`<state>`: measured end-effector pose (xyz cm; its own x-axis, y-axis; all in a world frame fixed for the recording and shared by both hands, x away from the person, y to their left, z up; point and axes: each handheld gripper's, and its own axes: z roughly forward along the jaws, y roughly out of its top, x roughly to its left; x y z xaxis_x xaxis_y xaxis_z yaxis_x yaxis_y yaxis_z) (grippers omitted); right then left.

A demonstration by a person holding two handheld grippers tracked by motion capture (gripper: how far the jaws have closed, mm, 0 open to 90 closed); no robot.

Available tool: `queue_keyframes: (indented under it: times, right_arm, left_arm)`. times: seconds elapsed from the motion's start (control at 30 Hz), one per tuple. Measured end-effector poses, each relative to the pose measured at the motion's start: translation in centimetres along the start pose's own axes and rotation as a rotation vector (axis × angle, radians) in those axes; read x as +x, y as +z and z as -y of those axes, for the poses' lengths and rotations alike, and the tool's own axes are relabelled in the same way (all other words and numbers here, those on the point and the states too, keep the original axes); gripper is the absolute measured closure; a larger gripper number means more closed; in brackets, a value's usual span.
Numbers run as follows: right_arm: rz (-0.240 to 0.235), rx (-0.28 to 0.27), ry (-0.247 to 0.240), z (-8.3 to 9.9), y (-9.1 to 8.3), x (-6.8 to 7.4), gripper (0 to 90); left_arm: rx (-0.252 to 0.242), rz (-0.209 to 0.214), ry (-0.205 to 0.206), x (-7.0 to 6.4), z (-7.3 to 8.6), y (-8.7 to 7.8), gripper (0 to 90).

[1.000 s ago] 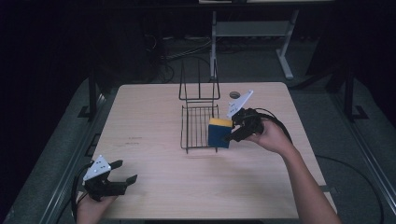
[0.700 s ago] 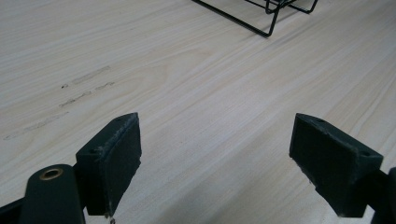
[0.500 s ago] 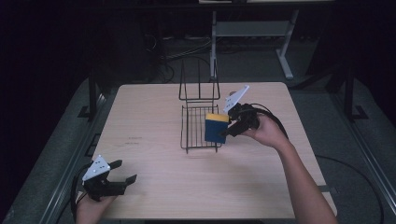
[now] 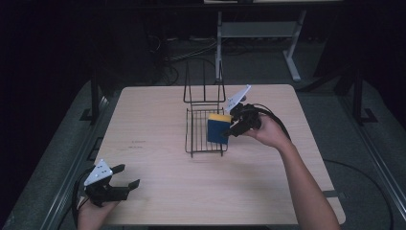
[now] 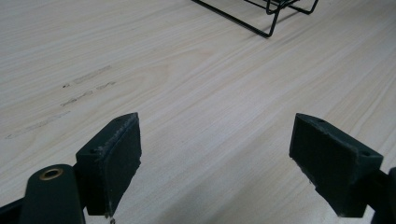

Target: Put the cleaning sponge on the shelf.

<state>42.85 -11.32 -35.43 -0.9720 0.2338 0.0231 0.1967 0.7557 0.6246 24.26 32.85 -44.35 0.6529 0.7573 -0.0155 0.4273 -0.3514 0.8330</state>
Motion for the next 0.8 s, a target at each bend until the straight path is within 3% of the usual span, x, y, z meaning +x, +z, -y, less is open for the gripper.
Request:
queue_keyframes:
  times: [0.37, 0.8]
  right_arm:
    - [0.007, -0.015, 0.029, -0.1, 0.8, -1.1, 55.8]
    - [0.017, -0.021, 0.011, -0.9, 1.5, -1.8, 55.6]
  left_arm:
    - [0.002, 0.003, 0.003, 0.0, 0.0, 0.0, 16.2]
    - [0.0, 0.003, 0.004, 0.0, 0.0, 0.0, 16.3]
